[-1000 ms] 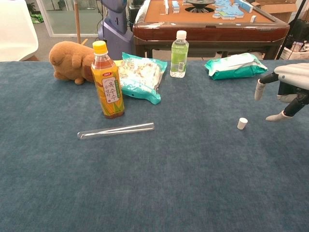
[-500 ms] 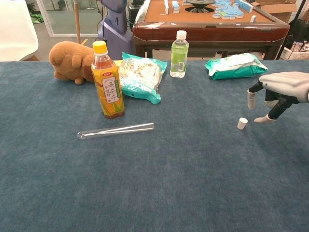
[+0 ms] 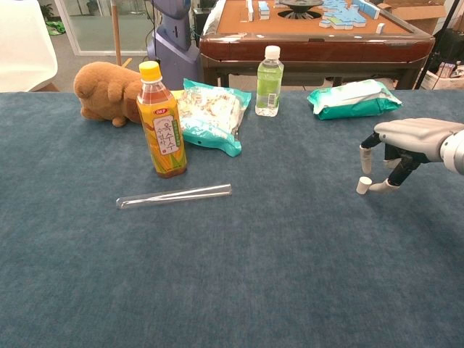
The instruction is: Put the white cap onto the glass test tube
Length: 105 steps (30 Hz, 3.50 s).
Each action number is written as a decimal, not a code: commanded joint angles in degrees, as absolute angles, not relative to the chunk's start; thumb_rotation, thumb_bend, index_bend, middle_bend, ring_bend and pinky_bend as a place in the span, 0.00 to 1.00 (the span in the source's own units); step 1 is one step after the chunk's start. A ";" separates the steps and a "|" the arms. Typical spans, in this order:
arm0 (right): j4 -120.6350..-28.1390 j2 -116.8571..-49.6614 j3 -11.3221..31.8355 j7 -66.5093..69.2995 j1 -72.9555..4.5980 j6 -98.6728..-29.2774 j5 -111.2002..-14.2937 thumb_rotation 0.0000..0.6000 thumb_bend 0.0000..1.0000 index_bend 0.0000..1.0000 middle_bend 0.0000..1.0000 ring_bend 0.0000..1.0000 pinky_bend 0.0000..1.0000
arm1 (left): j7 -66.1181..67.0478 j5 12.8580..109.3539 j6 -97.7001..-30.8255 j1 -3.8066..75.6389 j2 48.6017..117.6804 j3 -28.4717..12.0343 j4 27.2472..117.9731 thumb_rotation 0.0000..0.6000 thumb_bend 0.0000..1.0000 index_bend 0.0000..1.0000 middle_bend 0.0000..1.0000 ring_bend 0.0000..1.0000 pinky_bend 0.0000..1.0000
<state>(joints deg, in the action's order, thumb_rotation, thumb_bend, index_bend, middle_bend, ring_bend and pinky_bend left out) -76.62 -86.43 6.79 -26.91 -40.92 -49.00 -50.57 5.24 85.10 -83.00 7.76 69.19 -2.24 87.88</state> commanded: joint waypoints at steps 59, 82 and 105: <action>-78.34 -85.48 7.61 -26.23 -42.50 -48.77 -48.52 1.00 0.35 0.58 1.00 1.00 1.00 | 3.59 84.76 -82.09 8.07 69.08 -2.71 86.23 1.00 0.25 0.11 0.08 0.15 0.11; -110.27 -55.19 12.81 -21.85 -34.50 -63.78 -54.58 1.00 0.35 0.59 1.00 1.00 1.00 | 4.34 87.87 -62.27 27.34 68.09 -7.52 89.31 1.00 0.25 0.40 0.54 0.63 0.80; -108.60 -52.32 11.03 -16.69 -30.81 -63.26 -55.35 1.00 0.35 0.60 1.00 1.00 1.00 | 24.13 68.42 -50.61 39.86 85.24 -10.59 85.50 1.00 0.25 0.43 0.77 0.84 0.98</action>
<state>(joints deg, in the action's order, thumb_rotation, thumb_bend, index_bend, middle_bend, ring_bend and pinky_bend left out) -108.69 -52.40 11.10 -16.89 -30.97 -63.27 -55.25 22.61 70.24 -51.36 38.93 84.05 -10.57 86.12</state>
